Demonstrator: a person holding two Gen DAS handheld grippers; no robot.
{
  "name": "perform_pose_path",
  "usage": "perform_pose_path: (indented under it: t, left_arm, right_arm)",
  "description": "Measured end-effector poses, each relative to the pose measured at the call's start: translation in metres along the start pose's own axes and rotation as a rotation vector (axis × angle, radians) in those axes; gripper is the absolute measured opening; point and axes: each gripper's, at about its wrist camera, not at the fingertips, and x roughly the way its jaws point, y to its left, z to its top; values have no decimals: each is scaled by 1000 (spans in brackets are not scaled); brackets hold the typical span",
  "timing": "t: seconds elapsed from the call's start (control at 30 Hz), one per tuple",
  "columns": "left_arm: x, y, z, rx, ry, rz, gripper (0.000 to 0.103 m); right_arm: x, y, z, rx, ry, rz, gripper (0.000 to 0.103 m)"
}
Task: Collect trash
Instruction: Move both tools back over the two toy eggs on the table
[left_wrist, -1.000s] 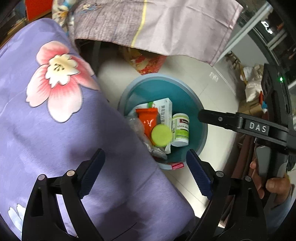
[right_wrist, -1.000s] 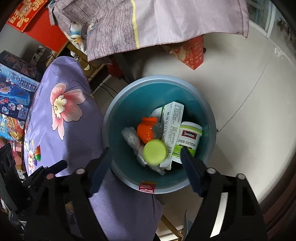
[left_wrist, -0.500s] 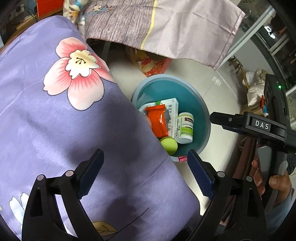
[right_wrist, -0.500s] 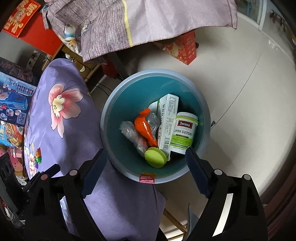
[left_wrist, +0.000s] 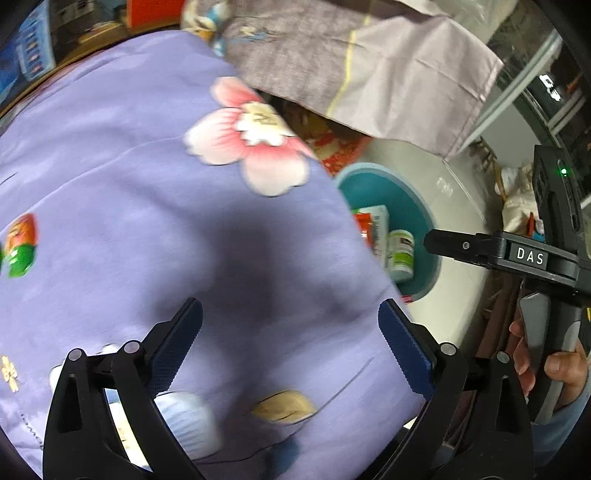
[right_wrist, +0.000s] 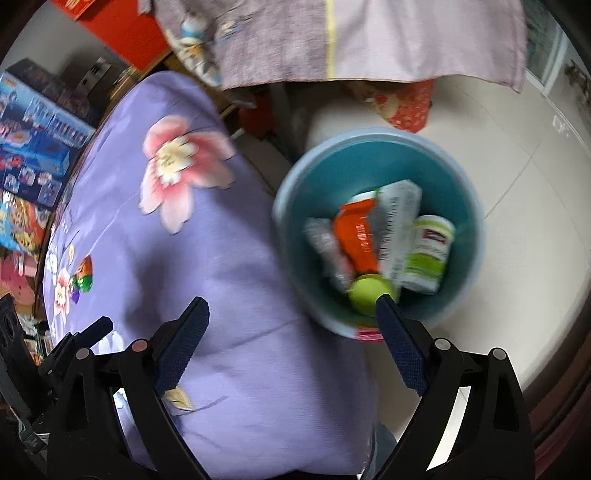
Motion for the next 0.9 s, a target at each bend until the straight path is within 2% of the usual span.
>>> perform_pose_path:
  t: [0.37, 0.6, 0.9]
  left_arm:
    - [-53, 105, -24, -96, -97, 62, 96]
    - [-76, 173, -39, -172, -134, 87, 96]
    - [-92, 261, -57, -251, -156, 176, 96]
  right_arm:
    - [31, 126, -11, -156, 49, -16, 87]
    - [63, 205, -15, -238, 109, -23, 87]
    - [110, 303, -18, -356, 168, 39, 87]
